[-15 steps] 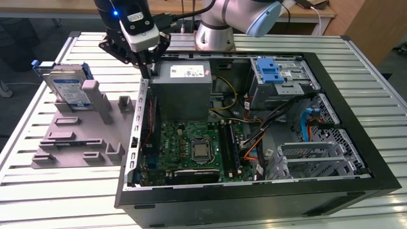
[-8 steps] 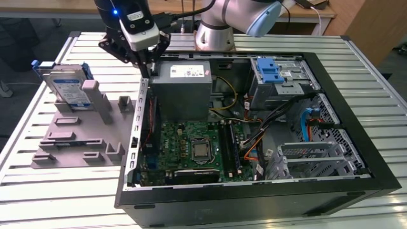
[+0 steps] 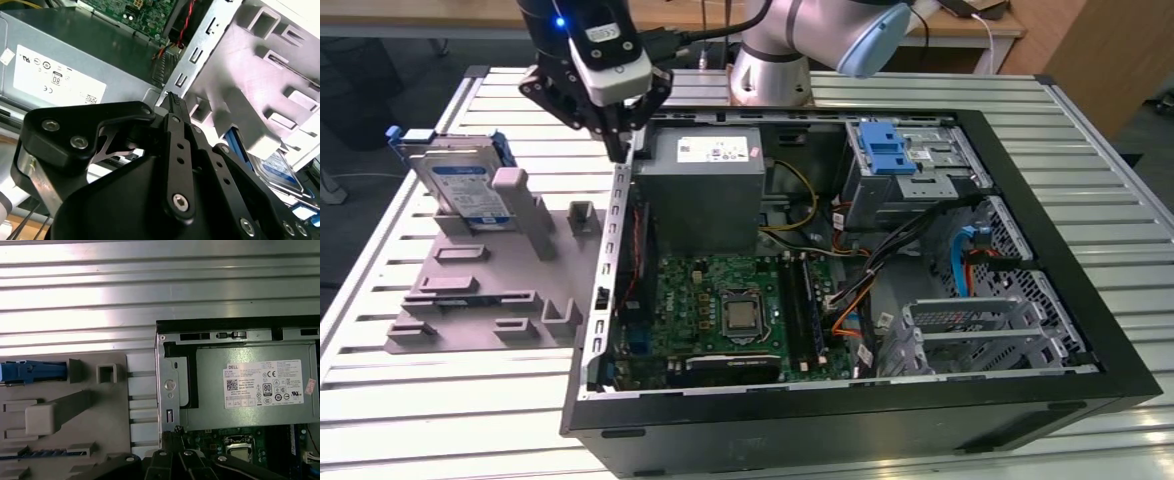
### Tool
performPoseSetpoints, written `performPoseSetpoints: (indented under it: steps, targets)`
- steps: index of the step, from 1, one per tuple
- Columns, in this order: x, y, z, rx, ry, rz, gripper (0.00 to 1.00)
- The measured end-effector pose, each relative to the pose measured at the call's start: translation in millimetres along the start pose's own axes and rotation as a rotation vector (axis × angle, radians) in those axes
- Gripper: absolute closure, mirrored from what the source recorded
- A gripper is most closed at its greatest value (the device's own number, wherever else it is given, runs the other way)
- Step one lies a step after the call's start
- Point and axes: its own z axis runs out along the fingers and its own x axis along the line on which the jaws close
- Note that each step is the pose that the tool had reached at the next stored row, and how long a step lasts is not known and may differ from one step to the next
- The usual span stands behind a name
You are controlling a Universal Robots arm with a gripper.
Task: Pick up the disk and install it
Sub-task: 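Reach for the disk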
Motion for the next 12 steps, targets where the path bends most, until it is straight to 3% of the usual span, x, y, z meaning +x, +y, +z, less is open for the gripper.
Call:
performPoseSetpoints:
  steps: [3, 12]
  targets:
    - [0.6, 0.7, -0.2, 0.0006, 0.0063, 0.000, 0.89]
    - [7.5, 1.7, -0.3, 0.0007, 0.0076, 0.000, 0.89]
